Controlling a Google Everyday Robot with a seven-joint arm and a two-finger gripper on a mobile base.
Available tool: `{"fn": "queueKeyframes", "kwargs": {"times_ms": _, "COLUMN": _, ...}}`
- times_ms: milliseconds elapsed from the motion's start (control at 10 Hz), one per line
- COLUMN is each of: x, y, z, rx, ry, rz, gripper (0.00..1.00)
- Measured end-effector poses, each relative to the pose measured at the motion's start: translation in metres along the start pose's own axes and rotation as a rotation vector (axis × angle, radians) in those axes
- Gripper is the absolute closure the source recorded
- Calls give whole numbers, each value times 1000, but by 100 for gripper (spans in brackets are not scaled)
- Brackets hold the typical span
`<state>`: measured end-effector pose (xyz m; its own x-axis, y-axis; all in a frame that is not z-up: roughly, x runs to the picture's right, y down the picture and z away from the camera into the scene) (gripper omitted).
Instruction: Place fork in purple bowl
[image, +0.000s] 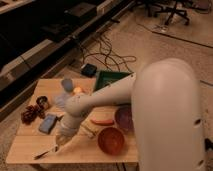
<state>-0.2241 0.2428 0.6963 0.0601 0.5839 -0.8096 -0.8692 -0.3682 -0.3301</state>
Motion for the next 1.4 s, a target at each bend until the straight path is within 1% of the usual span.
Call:
{"fn": "queueKeyframes", "kwargs": {"times_ms": 100, "x": -1, "y": -6, "z": -14, "rx": -5, "ry": -24, "rz": 15, "gripper": 100}}
{"fn": "queueKeyframes", "kwargs": {"times_ms": 300, "x": 3, "y": -21, "z": -42, "rx": -46, "ry": -63, "rz": 38, "gripper": 100}}
{"fn": "queueKeyframes", "kwargs": {"times_ms": 400, "x": 6, "y": -28, "z": -62, "rx": -71, "ry": -88, "rz": 50, "gripper": 100}}
{"fn": "queueKeyframes", "kwargs": {"times_ms": 500, "x": 10, "y": -30, "z": -84, "rx": -91, "ry": -112, "rz": 55, "gripper": 100}}
{"fn": "queueKeyframes", "kwargs": {"times_ms": 600, "x": 13, "y": -29, "z": -101, "rx": -100, "ry": -130, "rz": 58, "gripper": 100}}
{"fn": "queueKeyframes", "kwargs": {"times_ms": 700, "x": 16, "y": -28, "z": -119, "rx": -100, "ry": -146, "rz": 68, "gripper": 100}}
{"fn": "queueKeyframes", "kwargs": {"times_ms": 900, "x": 26, "y": -35, "z": -140, "rx": -98, "ry": -163, "rz": 103, "gripper": 100}}
{"fn": "queueKeyframes", "kwargs": {"times_ms": 1200, "x": 33, "y": -57, "z": -156, "rx": -107, "ry": -180, "rz": 175, "gripper": 100}}
{"fn": "queueKeyframes", "kwargs": {"times_ms": 1300, "x": 33, "y": -65, "z": -163, "rx": -110, "ry": -190, "rz": 193, "gripper": 100}}
{"fn": "queueKeyframes", "kwargs": {"times_ms": 1400, "x": 36, "y": -81, "z": -178, "rx": -109, "ry": -206, "rz": 224, "gripper": 100}}
